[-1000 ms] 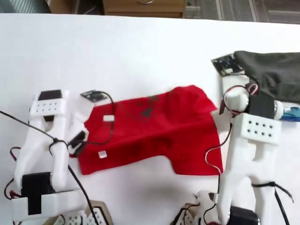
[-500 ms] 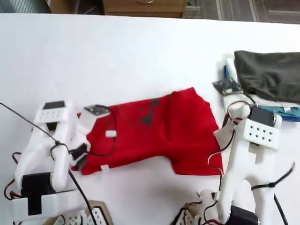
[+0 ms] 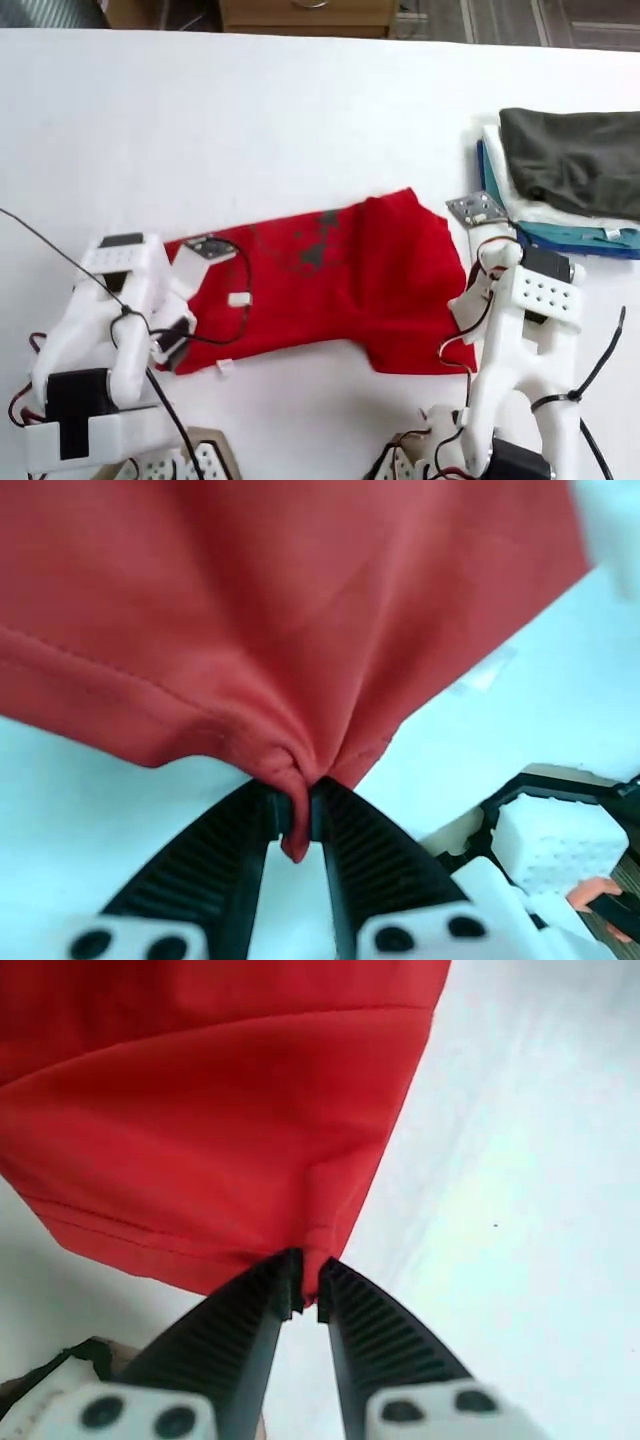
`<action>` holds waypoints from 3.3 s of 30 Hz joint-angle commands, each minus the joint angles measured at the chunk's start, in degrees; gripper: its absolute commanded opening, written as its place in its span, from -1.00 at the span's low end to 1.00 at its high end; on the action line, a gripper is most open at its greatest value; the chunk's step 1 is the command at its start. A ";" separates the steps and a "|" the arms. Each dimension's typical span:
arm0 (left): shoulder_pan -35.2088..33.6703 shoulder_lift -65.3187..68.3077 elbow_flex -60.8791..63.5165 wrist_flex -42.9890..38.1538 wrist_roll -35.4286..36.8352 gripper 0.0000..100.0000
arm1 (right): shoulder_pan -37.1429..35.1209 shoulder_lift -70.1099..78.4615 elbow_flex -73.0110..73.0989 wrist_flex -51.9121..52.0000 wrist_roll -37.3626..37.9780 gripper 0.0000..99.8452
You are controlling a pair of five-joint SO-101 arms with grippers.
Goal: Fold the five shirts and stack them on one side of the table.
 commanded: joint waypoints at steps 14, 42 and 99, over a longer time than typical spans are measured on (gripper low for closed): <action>-0.70 -2.02 -15.78 18.11 -2.90 -0.63 | 0.13 -2.51 -8.70 0.31 0.00 -0.71; 5.01 37.19 -46.81 -0.62 21.54 -0.95 | -21.05 53.23 -46.24 -20.26 -23.91 -0.96; -4.84 13.63 -12.09 -6.51 11.60 -0.95 | -16.66 11.12 5.27 -18.42 -11.34 -0.96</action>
